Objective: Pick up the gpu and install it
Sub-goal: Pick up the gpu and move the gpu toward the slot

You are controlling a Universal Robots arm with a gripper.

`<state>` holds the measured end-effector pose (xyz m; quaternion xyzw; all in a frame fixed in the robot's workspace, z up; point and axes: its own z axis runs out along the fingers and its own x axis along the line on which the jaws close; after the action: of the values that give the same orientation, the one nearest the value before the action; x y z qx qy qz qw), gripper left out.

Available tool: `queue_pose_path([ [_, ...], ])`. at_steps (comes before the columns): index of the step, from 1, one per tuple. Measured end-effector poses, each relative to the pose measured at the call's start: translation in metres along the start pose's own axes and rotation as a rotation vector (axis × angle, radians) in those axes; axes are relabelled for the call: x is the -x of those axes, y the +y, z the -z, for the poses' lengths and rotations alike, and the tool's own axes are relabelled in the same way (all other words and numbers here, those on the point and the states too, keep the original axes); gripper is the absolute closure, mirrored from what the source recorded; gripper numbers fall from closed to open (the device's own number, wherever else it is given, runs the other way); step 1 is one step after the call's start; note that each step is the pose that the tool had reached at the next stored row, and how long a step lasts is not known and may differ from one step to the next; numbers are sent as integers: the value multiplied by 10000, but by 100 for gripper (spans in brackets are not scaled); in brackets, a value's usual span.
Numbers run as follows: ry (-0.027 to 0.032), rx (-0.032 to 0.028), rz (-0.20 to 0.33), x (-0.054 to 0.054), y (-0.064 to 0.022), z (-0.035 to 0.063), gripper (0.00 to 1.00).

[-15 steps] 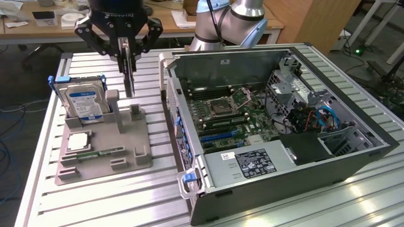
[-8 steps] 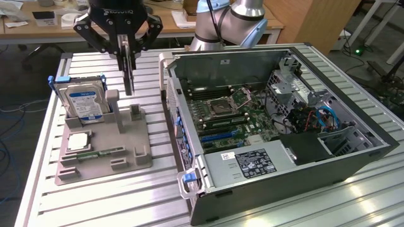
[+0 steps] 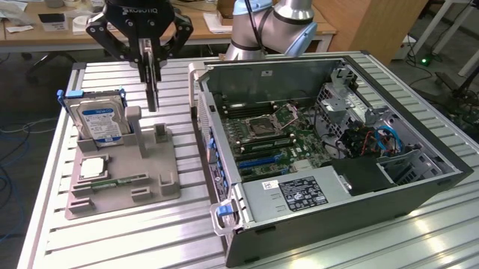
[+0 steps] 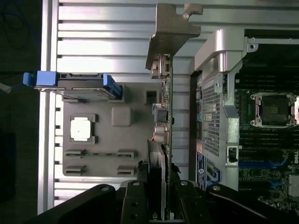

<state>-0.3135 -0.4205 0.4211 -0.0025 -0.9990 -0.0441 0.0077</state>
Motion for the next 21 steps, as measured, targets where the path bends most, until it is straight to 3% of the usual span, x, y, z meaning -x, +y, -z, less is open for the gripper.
queue_pose_path([
  [2,-17,-313,-6,-1,-1,-1,73],
  [3,-21,-403,-8,-1,0,-1,73],
  [10,-22,-430,-8,7,0,-2,73],
  [21,-22,-431,-7,127,0,-5,73],
])
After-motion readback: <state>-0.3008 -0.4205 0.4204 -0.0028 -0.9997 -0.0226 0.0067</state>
